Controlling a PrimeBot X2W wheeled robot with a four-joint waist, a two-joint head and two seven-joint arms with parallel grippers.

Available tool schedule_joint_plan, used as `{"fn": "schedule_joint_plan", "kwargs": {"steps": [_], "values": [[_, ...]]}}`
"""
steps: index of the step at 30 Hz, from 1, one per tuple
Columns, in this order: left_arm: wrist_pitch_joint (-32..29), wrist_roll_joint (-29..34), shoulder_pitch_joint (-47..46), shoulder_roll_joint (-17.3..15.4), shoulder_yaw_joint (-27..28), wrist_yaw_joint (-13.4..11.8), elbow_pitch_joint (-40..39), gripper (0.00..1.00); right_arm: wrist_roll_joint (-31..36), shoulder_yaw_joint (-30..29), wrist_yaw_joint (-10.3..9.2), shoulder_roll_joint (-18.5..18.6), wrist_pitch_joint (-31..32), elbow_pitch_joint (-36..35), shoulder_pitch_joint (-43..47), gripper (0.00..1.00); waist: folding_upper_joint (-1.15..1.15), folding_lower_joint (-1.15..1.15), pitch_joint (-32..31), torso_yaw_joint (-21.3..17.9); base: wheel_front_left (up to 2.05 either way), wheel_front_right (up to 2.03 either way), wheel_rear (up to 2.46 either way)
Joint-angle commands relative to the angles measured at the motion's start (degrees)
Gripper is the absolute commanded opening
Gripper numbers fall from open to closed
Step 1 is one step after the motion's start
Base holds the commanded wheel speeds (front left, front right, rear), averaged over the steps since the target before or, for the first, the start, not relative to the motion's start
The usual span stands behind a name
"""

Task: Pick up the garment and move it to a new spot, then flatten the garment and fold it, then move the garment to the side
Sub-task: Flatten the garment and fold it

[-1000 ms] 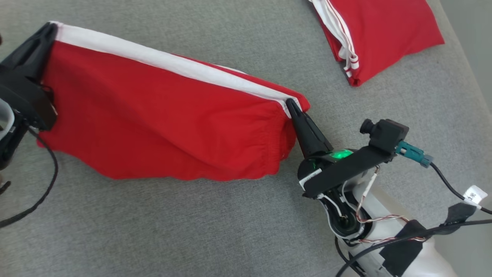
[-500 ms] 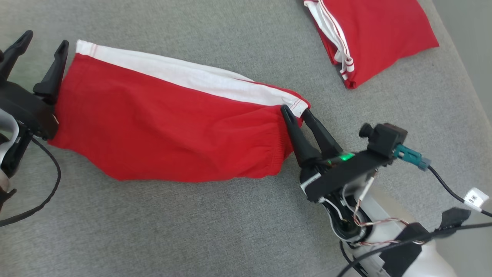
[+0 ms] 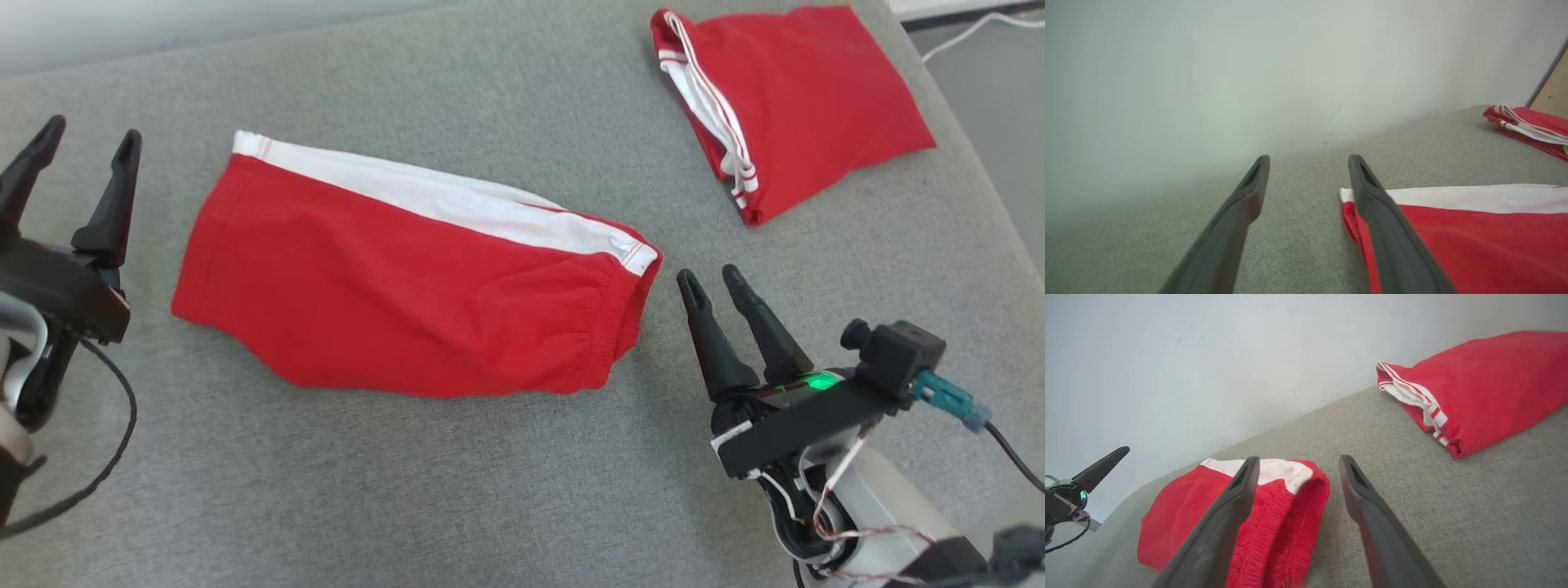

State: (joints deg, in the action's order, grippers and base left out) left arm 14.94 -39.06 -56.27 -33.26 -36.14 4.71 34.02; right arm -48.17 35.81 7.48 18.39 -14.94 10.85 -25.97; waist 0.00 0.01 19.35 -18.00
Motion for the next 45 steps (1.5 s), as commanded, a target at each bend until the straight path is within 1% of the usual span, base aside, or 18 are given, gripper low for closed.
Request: {"fn": "schedule_joint_plan", "kwargs": {"steps": [1, 3, 8, 12, 14, 17, 21, 23, 25, 31, 36, 41, 44, 45], "values": [[0.3, 1.0, 1.8, -0.4, 0.8, -0.7, -0.9, 1.0, 1.7, -0.8, 0.01, -0.4, -0.3, -0.8, 1.1, 1.0, 0.0, -0.01, -1.1, 0.8, 0.0, 0.0, 0.0], [0.3, 2.1, 4.4, 0.2, 3.2, -2.4, -4.0, 1.0, 6.0, -3.7, 0.01, -1.3, -0.3, -2.4, 3.1, 1.0, 0.0, -0.01, -1.7, 1.3, 0.0, 0.0, 0.0], [0.3, 5.8, 10.2, 1.9, 8.6, -6.3, -10.8, 1.0, 15.0, -10.2, 0.01, -5.1, -0.3, -7.6, 8.2, 1.0, 0.0, -0.01, -2.6, 2.6, 0.0, 0.0, 0.0], [0.3, 8.9, 13.8, 4.0, 11.6, -8.0, -14.4, 1.0, 22.4, -15.3, 0.01, -8.4, -0.2, -11.9, 12.1, 1.0, 0.0, -0.01, -2.9, 3.7, 0.0, 0.0, 0.0], [0.3, 9.7, 15.3, 5.4, 12.9, -8.3, -15.3, 1.0, 25.1, -16.9, 0.01, -10.4, -0.2, -13.4, 14.3, 1.0, 0.0, -0.01, -3.0, 4.2, 0.0, 0.0, 0.0], [0.3, 10.6, 16.8, 7.5, 13.8, -7.8, -15.0, 1.0, 26.9, -17.8, 0.01, -12.1, -0.2, -14.6, 16.4, 1.0, 0.0, -0.01, -3.0, 4.6, 0.0, 0.0, 0.0], [0.3, 10.9, 17.1, 10.3, 14.9, -6.3, -13.0, 1.0, 28.9, -16.9, 0.01, -12.5, -0.2, -14.7, 17.2, 1.0, 0.0, -0.01, -2.6, 4.7, 0.0, 0.0, 0.0], [0.3, 10.5, 17.1, 11.3, 14.8, -5.6, -10.4, 1.0, 29.3, -16.9, 0.01, -12.7, -0.2, -14.7, 16.9, 1.0, 0.0, -0.01, -2.4, 4.5, 0.0, 0.0, 0.0], [0.3, 10.3, 16.6, 12.0, 14.8, -5.2, -9.2, 1.0, 29.4, -16.9, 0.01, -12.7, -0.2, -14.8, 16.7, 1.0, 0.0, -0.01, -2.2, 4.3, 0.0, 0.0, 0.0], [0.3, 10.7, 14.5, 13.6, 13.7, -2.7, -0.6, 1.0, 29.6, -16.5, 0.01, -12.7, -0.2, -14.8, 16.0, 1.0, 0.0, -0.01, -1.2, 2.7, 0.0, 0.0, 0.0], [-1.1, 10.6, 12.5, 14.3, 12.4, -1.6, 6.6, 1.0, 29.5, -16.1, 0.01, -13.0, -0.2, -14.6, 15.7, 1.0, 0.0, -0.01, -0.6, 1.8, 0.0, 0.0, 0.0], [-1.0, 10.9, 10.9, 15.3, 10.9, -0.1, 10.9, 1.0, 29.3, -16.0, 0.01, -13.2, -0.2, -14.4, 15.4, 1.0, 0.0, -0.01, -0.5, 1.5, 0.0, 0.0, 0.0], [-2.7, 11.2, 10.3, 16.7, 9.0, 1.0, 13.0, 1.0, 29.3, -15.9, 0.01, -13.2, -0.2, -14.2, 15.5, 1.0, 0.0, -0.01, -0.7, 1.5, 0.0, 0.0, 0.0], [-2.9, 10.9, 10.0, 17.0, 8.6, 1.2, 13.5, 0.59, 29.3, -15.9, 0.01, -13.2, -0.2, -14.1, 15.5, 1.0, 0.0, -0.01, -0.8, 1.6, 0.0, 0.0, 0.0]]}}
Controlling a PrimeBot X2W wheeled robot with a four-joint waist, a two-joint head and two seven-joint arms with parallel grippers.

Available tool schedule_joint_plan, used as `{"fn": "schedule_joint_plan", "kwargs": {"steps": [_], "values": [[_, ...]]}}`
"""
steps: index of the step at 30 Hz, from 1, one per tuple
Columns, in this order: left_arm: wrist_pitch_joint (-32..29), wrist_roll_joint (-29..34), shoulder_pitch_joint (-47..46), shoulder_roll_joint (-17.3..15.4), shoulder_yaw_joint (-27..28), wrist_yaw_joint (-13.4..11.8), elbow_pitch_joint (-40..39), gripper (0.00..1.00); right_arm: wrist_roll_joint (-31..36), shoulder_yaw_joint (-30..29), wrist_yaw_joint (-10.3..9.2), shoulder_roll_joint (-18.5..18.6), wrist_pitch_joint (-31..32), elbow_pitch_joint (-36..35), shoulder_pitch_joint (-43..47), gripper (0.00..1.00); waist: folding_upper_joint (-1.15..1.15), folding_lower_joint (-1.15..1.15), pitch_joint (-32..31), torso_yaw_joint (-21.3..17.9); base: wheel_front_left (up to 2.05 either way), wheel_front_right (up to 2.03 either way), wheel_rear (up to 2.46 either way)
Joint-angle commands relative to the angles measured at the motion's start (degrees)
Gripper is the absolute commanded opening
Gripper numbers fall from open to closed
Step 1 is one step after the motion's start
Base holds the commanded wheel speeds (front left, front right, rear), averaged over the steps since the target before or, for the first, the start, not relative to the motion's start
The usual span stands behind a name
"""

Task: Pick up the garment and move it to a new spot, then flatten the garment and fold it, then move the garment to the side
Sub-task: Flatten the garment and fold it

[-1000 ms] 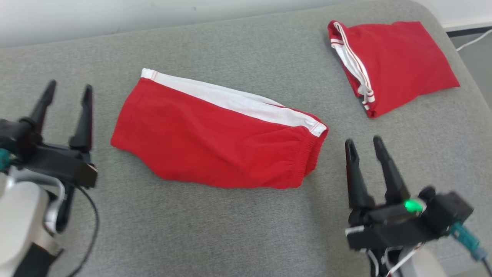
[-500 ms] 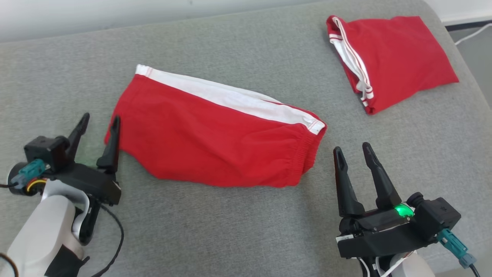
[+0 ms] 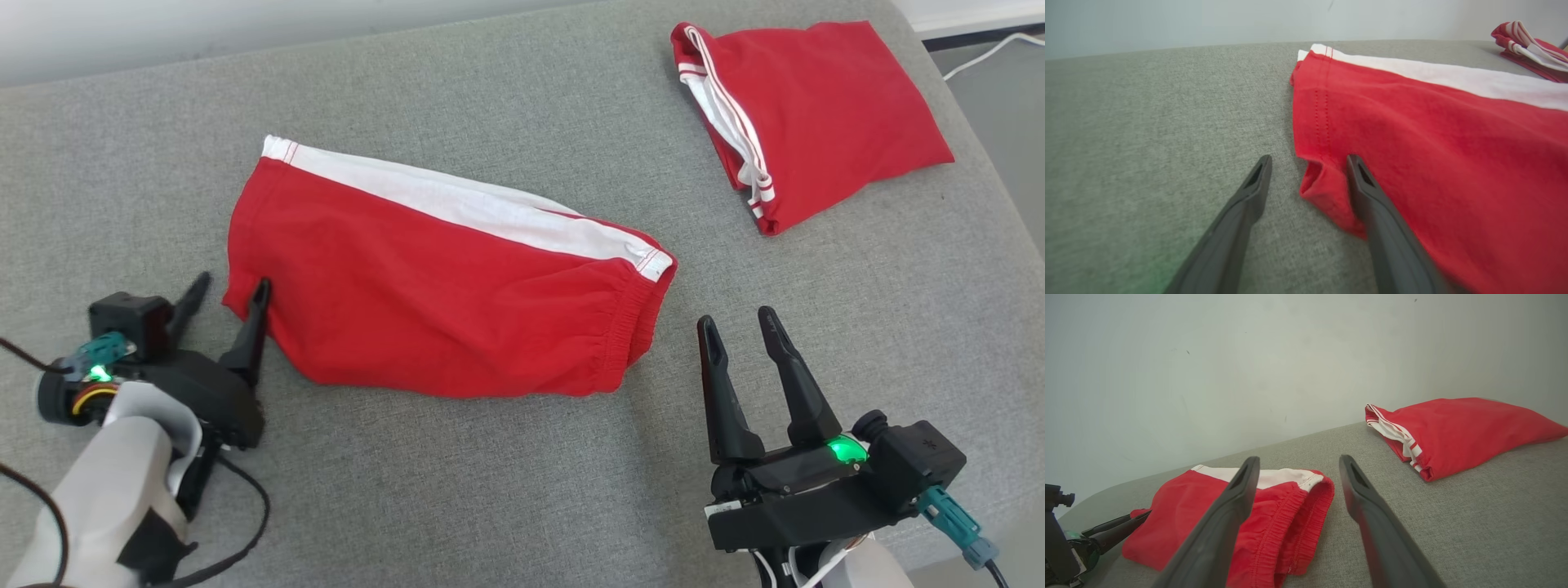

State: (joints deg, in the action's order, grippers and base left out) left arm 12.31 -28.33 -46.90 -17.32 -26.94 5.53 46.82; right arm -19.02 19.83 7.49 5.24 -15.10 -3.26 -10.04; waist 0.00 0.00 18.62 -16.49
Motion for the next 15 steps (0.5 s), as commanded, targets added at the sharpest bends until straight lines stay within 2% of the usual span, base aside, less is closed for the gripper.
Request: {"fn": "schedule_joint_plan", "kwargs": {"steps": [1, 2, 10, 15], "values": [[-0.4, -0.1, 0.3, 1.3, -0.8, 0.7, 1.1, 0.18, 0.1, 0.2, -0.01, 0.0, -0.1, 0.1, -0.4, 1.0, 0.0, 0.0, -0.1, 0.1, 0.0, 0.0, 0.0], [-0.8, -0.1, 0.1, 1.4, -1.2, 0.7, 1.6, 0.0, 0.2, 0.4, -0.01, 0.0, -0.1, 0.2, -0.4, 1.0, 0.0, 0.0, -0.3, 0.1, 0.0, 0.0, 0.0], [0.6, 0.7, 0.2, 2.8, -3.9, 1.3, 2.2, 0.0, 0.5, 0.9, -0.01, 0.6, -0.1, 0.5, 0.9, 1.0, 0.0, 0.0, -2.5, 1.2, 0.0, 0.0, 0.0], [1.9, 0.2, 2.8, 3.4, -3.8, 0.4, 0.4, 0.0, 0.4, 0.8, -0.01, 0.9, -0.1, 0.7, 1.7, 1.0, 0.0, 0.0, -5.2, 3.0, 0.0, 0.0, 0.0]]}}
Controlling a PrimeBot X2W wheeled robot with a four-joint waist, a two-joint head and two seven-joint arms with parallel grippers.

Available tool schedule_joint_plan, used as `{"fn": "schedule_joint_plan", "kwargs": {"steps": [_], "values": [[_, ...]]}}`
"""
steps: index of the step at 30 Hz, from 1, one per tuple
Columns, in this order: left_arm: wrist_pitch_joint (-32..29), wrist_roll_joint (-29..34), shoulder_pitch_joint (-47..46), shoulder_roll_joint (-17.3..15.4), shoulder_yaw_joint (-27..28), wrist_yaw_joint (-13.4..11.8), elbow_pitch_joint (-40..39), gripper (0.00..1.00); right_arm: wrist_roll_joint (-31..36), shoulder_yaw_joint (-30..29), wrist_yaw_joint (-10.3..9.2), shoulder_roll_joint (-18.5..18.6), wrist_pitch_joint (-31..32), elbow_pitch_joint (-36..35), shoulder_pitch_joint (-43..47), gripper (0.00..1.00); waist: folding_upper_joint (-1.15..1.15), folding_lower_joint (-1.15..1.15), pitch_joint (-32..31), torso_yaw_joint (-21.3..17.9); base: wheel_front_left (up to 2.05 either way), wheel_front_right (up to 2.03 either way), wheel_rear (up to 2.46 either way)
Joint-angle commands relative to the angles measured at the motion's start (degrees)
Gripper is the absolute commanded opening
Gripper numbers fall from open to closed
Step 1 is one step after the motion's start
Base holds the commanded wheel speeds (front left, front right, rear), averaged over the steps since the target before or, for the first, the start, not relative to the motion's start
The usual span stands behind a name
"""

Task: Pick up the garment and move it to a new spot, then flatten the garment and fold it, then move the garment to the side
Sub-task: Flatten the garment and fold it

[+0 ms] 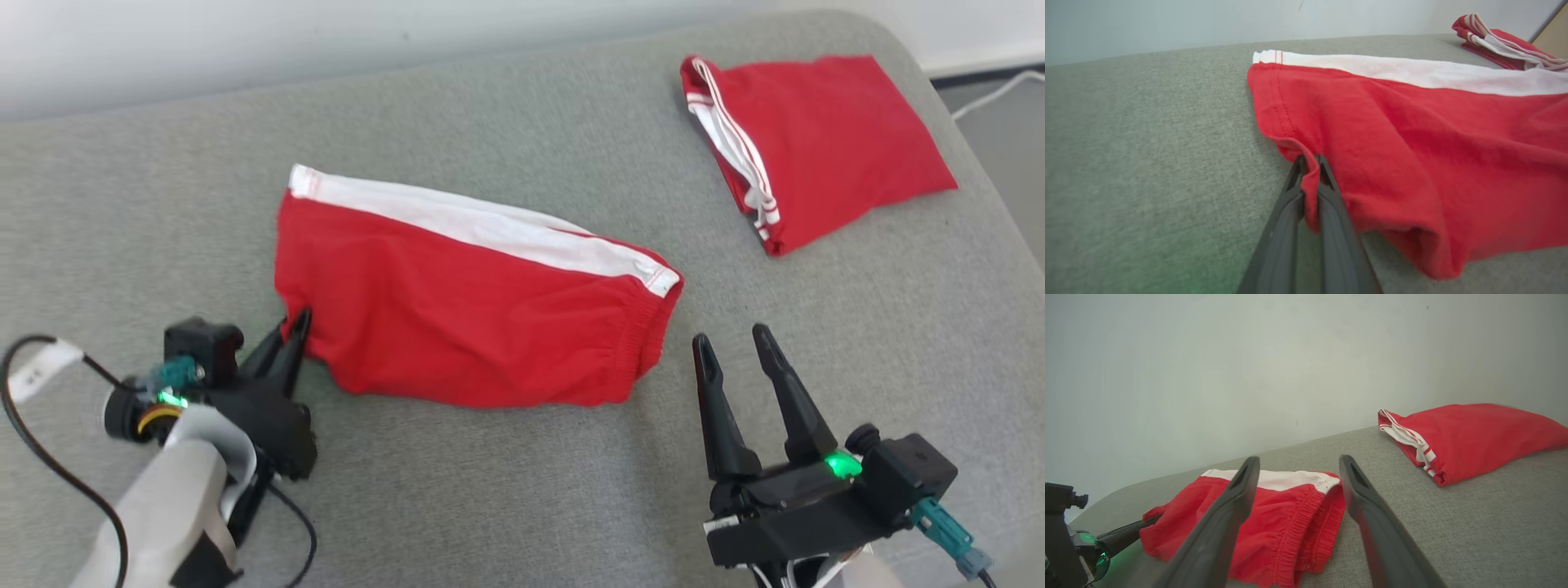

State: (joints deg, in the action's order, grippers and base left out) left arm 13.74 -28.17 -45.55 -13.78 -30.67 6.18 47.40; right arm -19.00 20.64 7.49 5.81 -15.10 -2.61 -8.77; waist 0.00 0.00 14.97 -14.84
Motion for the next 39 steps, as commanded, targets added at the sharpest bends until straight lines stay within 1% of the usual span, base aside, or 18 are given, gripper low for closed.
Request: {"fn": "schedule_joint_plan", "kwargs": {"steps": [1, 3, 8, 10, 19, 26, 34, 37, 39], "values": [[0.7, 0.0, 2.1, 0.0, 0.0, -0.7, -0.8, 0.0, 0.4, 0.1, -0.01, 0.4, -0.1, 0.2, 0.8, 1.0, 0.0, 0.0, -2.2, 1.8, 0.0, 0.0, 0.0], [0.9, -0.3, 3.7, 0.1, 0.5, -1.5, -2.0, 0.0, 0.3, 0.2, -0.01, 0.7, -0.1, 0.3, 1.5, 1.0, 0.0, 0.0, -3.3, 2.7, 0.0, 0.0, 0.0], [1.2, -1.0, 8.0, 0.5, 1.0, -2.5, -6.3, 0.0, 0.0, 0.1, -0.01, 1.0, -0.1, 0.5, 2.4, 1.0, 0.0, 0.0, -5.3, 5.0, 0.0, 0.0, 0.0], [1.3, -1.1, 8.7, 0.4, 1.2, -2.9, -7.0, 0.0, -0.1, 0.2, -0.01, 1.0, -0.1, 0.6, 2.6, 1.0, 0.0, 0.0, -5.5, 5.3, 0.0, 0.0, 0.0], [1.4, -2.5, 15.7, 0.4, 2.6, -5.9, -16.7, 0.0, -0.3, 0.1, -0.01, 1.3, -0.1, 0.7, 3.7, 1.0, 0.0, 0.0, -6.4, 7.1, 0.0, 0.0, 0.0], [1.2, -3.0, 20.8, -0.2, 2.3, -8.0, -22.1, 0.0, -0.6, 0.1, -0.01, 1.6, -0.1, 1.1, 4.1, 1.0, 0.0, 0.0, -7.3, 7.9, 0.0, 0.0, 0.0], [0.6, -3.5, 27.0, -1.4, 3.1, -11.4, -30.6, 0.0, -0.9, -0.7, -0.01, 1.7, -0.1, 1.1, 5.7, 1.0, 0.0, 0.0, -8.2, 9.4, 0.0, 0.0, 0.0], [0.0, -3.9, 28.7, -1.6, 3.0, -11.8, -32.1, 0.0, -1.1, -0.6, -0.01, 1.8, -0.1, 1.4, 5.9, 1.0, 0.0, 0.0, -8.2, 9.9, 0.0, 0.0, 0.0], [0.3, -4.5, 29.1, -1.2, 3.4, -12.0, -32.4, 0.0, -1.2, -0.3, -0.01, 2.0, -0.1, 1.7, 5.7, 1.0, 0.0, 0.0, -8.1, 10.1, 0.0, 0.0, 0.0]]}}
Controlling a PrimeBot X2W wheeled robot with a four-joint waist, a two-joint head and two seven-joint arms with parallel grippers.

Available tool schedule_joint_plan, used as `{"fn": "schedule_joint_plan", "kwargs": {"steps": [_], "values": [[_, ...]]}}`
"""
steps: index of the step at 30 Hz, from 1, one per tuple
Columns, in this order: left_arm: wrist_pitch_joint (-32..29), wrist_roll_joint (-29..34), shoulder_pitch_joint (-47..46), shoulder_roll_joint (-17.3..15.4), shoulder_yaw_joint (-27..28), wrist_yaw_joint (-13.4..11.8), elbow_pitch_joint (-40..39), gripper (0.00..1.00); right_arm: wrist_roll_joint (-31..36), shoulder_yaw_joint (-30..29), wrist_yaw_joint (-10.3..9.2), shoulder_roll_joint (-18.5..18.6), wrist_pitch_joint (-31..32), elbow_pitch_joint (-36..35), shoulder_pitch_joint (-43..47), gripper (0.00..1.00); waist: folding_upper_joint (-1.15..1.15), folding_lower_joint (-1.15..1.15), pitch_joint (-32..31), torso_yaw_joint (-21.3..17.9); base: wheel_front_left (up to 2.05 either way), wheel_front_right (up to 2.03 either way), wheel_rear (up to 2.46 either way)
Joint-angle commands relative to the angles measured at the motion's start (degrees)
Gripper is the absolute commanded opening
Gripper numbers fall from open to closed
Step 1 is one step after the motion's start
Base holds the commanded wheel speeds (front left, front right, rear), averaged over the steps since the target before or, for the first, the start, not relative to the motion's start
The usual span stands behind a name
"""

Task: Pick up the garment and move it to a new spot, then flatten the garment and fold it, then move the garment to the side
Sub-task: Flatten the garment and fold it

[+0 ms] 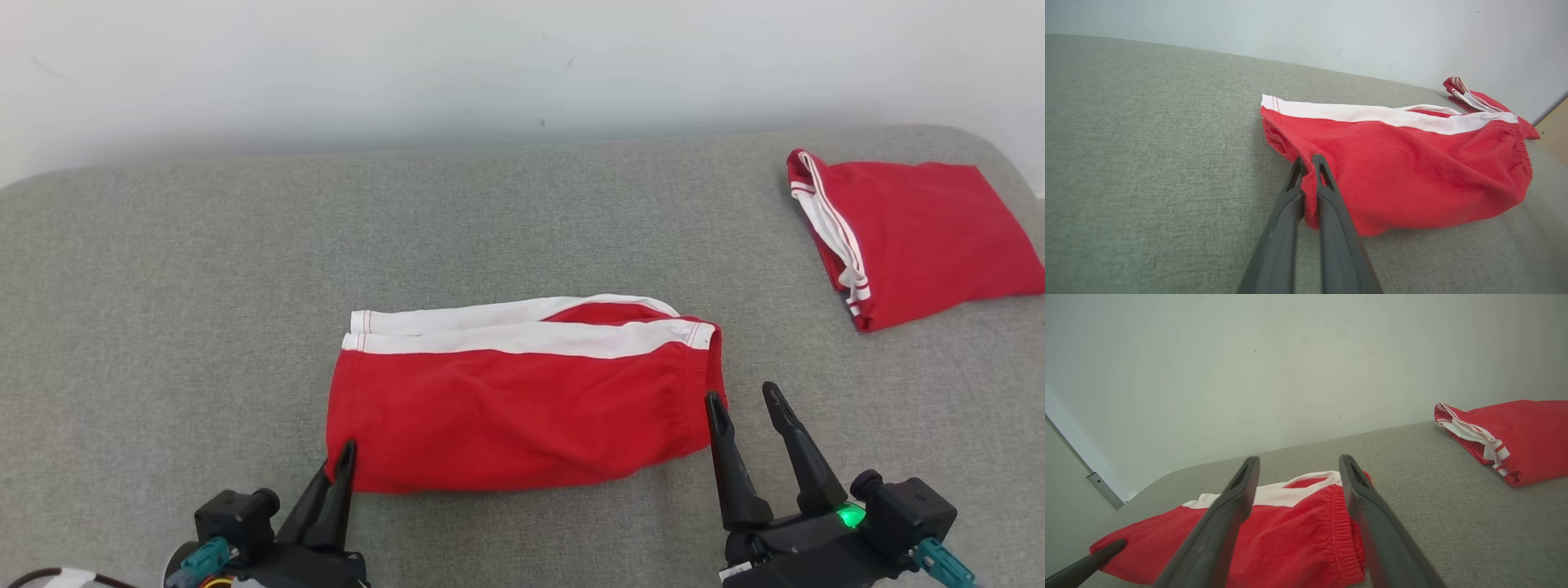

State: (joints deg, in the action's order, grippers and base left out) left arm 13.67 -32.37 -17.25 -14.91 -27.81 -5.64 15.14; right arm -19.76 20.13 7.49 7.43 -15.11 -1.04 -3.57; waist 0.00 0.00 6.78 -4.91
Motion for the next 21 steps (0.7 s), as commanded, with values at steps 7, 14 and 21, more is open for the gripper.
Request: {"fn": "schedule_joint_plan", "kwargs": {"steps": [7, 14, 21], "values": [[1.4, 2.9, 1.1, -0.2, 1.7, -1.5, 0.8, 1.0, -0.5, 1.0, -0.01, 0.5, -0.1, 1.1, -0.5, 1.0, 0.0, 0.0, 0.1, 0.5, 0.0, 0.0, 0.0], [1.6, 6.4, 3.2, 0.9, 6.0, -2.2, -3.2, 1.0, 0.5, 0.5, -0.01, 0.6, 0.0, 1.5, -1.5, 1.0, 0.0, 0.0, -0.8, 1.6, 0.0, 0.0, 0.0], [1.6, 14.9, 8.0, 1.7, 12.6, -4.9, -11.9, 1.0, 4.1, -2.5, -0.01, 0.5, 0.0, 1.6, -1.3, 1.0, 0.0, 0.0, -2.2, 2.6, 0.0, 0.0, 0.0]]}}
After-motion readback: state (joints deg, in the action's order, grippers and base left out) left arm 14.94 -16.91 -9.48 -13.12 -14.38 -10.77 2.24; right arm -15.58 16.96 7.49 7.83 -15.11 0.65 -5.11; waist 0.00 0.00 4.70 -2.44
